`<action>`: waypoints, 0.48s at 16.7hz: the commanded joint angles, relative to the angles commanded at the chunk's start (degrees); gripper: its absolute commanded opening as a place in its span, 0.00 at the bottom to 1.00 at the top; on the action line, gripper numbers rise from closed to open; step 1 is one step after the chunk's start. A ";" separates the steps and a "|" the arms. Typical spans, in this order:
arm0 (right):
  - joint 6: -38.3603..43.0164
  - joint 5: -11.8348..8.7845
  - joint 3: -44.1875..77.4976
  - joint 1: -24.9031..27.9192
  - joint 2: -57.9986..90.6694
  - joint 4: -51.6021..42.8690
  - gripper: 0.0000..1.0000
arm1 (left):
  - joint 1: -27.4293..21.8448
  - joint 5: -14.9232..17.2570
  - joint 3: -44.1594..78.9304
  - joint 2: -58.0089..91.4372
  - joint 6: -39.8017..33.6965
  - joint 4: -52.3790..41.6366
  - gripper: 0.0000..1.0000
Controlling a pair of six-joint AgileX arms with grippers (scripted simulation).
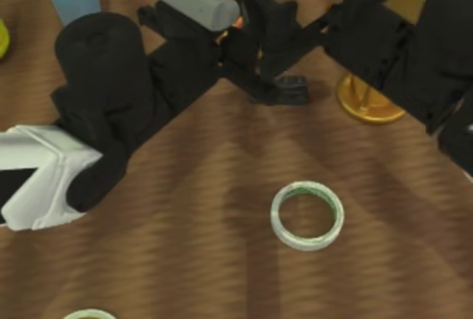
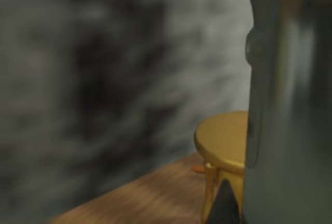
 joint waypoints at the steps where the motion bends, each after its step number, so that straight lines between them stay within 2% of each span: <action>1: 0.00 0.21 2.19 0.18 2.64 0.34 1.00 | 0.00 0.00 0.00 0.00 0.00 0.00 0.00; 8: -0.01 0.66 6.60 0.56 7.26 0.97 1.00 | 0.00 0.00 0.00 0.00 0.00 0.00 0.00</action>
